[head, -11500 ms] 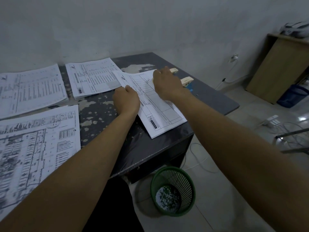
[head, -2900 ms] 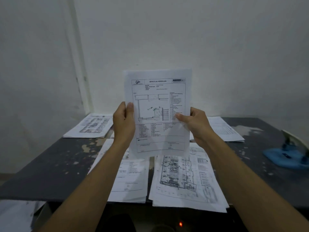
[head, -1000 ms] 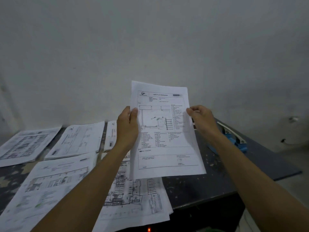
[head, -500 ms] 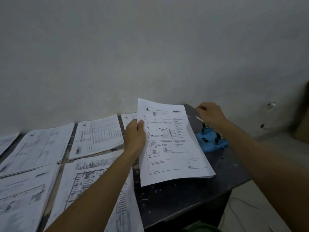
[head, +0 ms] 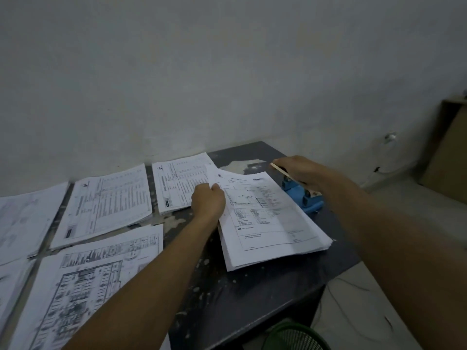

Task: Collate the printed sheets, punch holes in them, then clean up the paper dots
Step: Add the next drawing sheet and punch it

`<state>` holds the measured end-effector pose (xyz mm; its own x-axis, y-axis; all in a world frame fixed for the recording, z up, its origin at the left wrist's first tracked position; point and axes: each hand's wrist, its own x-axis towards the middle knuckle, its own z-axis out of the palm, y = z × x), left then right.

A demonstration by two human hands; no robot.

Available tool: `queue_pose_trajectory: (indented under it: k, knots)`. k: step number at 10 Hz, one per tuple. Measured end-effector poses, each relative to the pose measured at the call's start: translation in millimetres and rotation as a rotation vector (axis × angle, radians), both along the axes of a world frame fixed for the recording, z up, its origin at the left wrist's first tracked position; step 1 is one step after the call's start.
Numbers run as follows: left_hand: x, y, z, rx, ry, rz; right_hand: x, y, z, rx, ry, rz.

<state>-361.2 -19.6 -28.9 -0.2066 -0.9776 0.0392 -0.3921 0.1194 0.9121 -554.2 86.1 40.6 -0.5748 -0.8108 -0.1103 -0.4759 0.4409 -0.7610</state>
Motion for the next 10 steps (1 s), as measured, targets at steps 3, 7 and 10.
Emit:
queue_pose_trajectory:
  k: [3,7,10]
  knots:
    - [-21.4,9.1,5.5,0.069,-0.031,0.019,1.1,-1.7,-1.9,-0.033,0.006,0.036]
    - [-18.7,26.1,-13.2,0.028,0.044,0.093,-1.4,-5.4,-5.0,-0.045,0.034,0.077]
    - [-22.6,26.4,-23.3,0.026,0.087,0.126,3.4,-3.4,-3.9,-0.002,0.13,0.074]
